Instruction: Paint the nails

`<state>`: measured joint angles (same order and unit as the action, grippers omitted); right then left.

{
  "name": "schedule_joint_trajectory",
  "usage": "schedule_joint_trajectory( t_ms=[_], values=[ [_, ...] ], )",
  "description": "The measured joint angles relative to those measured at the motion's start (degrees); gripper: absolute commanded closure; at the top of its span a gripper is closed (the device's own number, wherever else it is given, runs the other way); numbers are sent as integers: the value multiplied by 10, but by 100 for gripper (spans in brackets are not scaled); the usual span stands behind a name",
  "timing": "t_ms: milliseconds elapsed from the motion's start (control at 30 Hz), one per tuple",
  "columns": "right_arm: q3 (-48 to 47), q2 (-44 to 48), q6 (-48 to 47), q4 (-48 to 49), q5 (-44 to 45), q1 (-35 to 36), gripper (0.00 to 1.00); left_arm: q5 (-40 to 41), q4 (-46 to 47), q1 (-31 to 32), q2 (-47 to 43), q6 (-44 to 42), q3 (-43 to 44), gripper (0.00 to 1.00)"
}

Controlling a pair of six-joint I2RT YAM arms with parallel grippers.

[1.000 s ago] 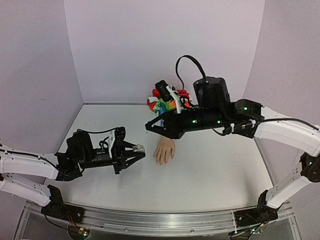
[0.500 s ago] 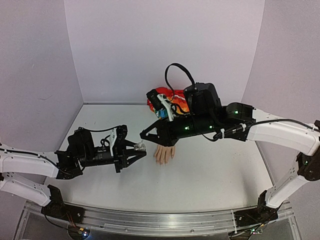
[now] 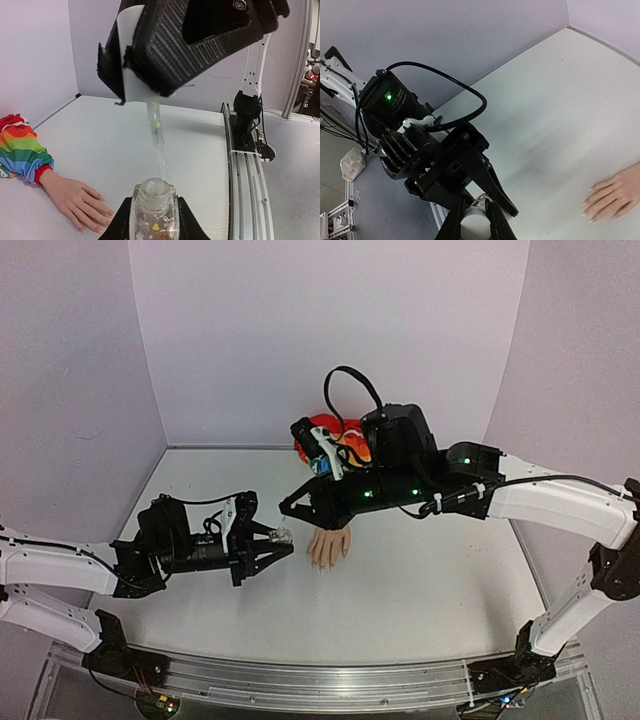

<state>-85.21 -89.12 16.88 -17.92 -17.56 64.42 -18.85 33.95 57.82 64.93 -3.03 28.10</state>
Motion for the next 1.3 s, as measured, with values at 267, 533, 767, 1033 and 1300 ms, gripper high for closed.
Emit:
schedule_joint_trajectory(
  t_ms=[267, 533, 767, 1033, 1300],
  values=[
    [0, -3, -3, -6, 4, 0, 100, 0, -7, 0, 0, 0, 0, 100],
    [0, -14, -4, -10, 8, 1, 100, 0, -10, 0, 0, 0, 0, 100],
    [0, -20, -8, -15, 15, 6, 100, 1, -10, 0, 0, 0, 0, 100],
    [-4, -38, -20, -26, 23, 15, 100, 8, -19, 0, 0, 3, 3, 100],
    [-4, -48, -72, -34, 22, 19, 100, 7, -45, 2, -2, 6, 9, 100]
  ],
)
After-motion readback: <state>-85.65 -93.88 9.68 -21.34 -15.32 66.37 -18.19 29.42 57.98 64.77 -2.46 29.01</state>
